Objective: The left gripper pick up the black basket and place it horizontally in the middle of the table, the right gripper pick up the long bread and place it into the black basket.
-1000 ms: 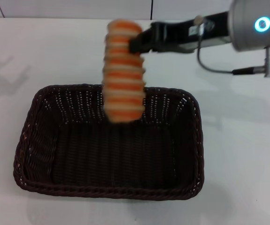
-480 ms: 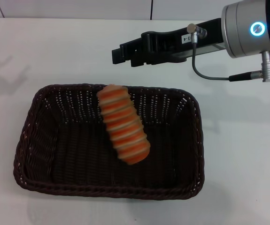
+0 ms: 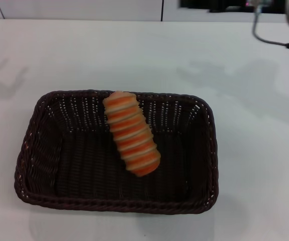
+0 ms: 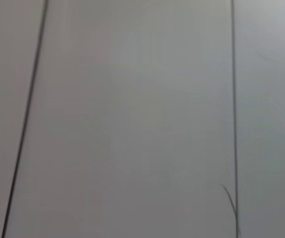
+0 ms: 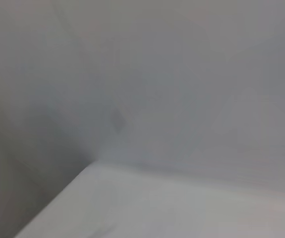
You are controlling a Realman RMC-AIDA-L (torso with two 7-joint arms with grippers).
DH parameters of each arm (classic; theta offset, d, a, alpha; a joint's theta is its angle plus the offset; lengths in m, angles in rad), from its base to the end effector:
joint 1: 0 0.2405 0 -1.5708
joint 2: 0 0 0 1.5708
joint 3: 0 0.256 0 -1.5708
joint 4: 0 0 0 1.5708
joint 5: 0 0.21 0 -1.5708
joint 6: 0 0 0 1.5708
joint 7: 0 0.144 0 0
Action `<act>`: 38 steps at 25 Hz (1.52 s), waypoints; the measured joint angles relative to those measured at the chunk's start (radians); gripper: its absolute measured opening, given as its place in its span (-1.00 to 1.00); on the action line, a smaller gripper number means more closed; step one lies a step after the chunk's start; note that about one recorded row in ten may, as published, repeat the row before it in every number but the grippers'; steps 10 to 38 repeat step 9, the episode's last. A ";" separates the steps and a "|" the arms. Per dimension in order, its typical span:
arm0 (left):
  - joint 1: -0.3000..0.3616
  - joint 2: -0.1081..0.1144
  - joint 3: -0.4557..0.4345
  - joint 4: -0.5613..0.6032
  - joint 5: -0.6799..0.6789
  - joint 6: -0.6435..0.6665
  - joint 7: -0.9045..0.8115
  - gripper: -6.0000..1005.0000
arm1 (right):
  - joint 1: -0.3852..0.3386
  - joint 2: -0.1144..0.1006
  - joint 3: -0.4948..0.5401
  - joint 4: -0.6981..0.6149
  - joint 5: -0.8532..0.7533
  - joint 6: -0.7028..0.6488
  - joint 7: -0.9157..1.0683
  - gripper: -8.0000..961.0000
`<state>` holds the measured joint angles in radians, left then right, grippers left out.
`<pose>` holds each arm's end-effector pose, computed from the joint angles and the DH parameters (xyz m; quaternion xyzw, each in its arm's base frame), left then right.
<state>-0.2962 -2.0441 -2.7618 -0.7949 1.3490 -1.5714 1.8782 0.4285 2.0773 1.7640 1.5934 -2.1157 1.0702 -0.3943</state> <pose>-0.3141 0.2989 0.1629 -0.7308 -0.1660 -0.4580 0.4782 0.1046 0.3733 0.0420 -0.8650 0.3744 0.2190 0.2522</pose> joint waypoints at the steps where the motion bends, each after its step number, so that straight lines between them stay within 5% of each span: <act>1: -0.012 -0.005 -0.038 0.036 -0.005 -0.006 0.001 0.27 | -0.026 0.001 -0.002 -0.016 0.010 -0.057 -0.072 0.03; 5: -0.020 -0.011 -0.054 0.052 -0.008 0.005 0.006 0.27 | -0.119 0.003 -0.013 -0.091 0.144 -0.306 -0.379 0.03; 9: -0.018 -0.017 -0.050 0.075 -0.006 0.018 0.041 0.27 | -0.168 0.006 -0.021 -0.252 0.495 -0.558 -0.838 0.03; 38: -0.018 -0.017 -0.050 0.075 -0.006 0.018 0.041 0.27 | -0.168 0.006 -0.021 -0.252 0.495 -0.558 -0.838 0.03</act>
